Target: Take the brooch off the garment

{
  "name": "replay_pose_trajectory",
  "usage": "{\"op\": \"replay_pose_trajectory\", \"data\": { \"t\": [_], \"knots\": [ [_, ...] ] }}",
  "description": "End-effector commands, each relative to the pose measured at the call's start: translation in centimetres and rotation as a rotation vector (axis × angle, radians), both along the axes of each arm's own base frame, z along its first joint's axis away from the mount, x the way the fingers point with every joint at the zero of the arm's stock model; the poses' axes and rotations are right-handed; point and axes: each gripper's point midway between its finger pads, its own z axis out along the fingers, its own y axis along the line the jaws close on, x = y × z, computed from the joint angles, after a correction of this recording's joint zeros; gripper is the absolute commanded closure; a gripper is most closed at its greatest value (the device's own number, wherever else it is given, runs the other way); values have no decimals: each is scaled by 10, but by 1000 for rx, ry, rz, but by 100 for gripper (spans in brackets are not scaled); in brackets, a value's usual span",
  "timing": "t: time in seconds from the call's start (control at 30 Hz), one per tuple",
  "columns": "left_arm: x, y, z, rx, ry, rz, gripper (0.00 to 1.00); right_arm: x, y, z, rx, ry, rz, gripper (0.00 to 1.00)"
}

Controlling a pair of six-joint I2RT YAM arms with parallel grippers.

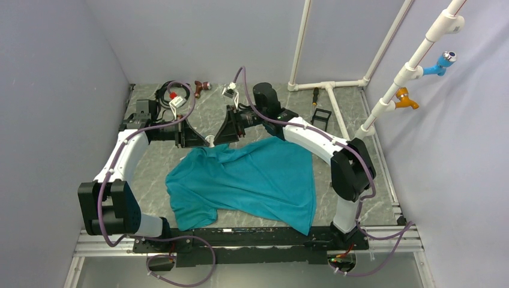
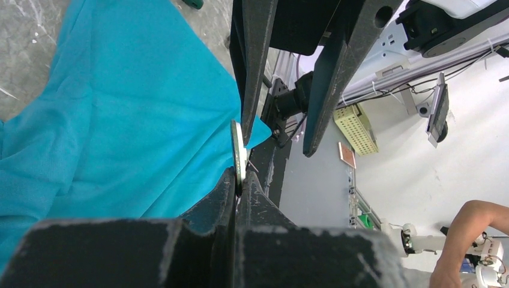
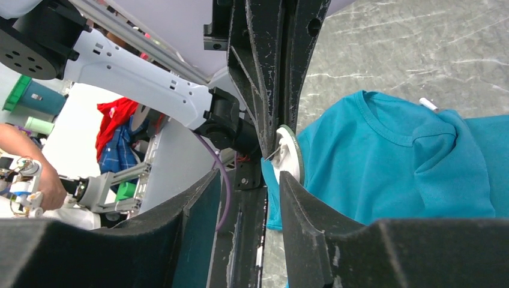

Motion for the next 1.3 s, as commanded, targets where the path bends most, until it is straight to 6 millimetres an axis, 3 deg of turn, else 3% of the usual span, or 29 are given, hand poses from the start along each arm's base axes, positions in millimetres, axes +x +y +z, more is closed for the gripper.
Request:
{"op": "replay_pose_trajectory", "data": {
  "t": [0.0, 0.2, 0.3, 0.4, 0.6, 0.8, 1.07, 1.27],
  "knots": [
    [-10, -4, 21, -49, -76, -52, 100, 7, 0, 11, 30, -39, -8, 58],
    [-10, -4, 19, -48, -65, -57, 100, 10, -17, 16, 26, -47, -17, 59],
    [-10, -4, 19, -50, -62, -59, 100, 12, -20, 9, 2, -56, -40, 58],
    [-10, -4, 21, -51, -68, -59, 100, 15, -18, 4, -11, -51, -59, 51],
    [-14, -8, 23, -45, -81, -68, 100, 10, -5, 7, -1, -58, -25, 50],
    [-16, -10, 23, -43, -85, -65, 100, 5, 0, 6, 5, -53, -2, 56],
    [-15, -10, 23, -37, -91, -59, 100, 2, 2, 8, 20, -58, 13, 71],
    [-21, -16, 19, -32, -83, -85, 100, 0, -1, 10, 23, -51, 15, 68]
  ]
}}
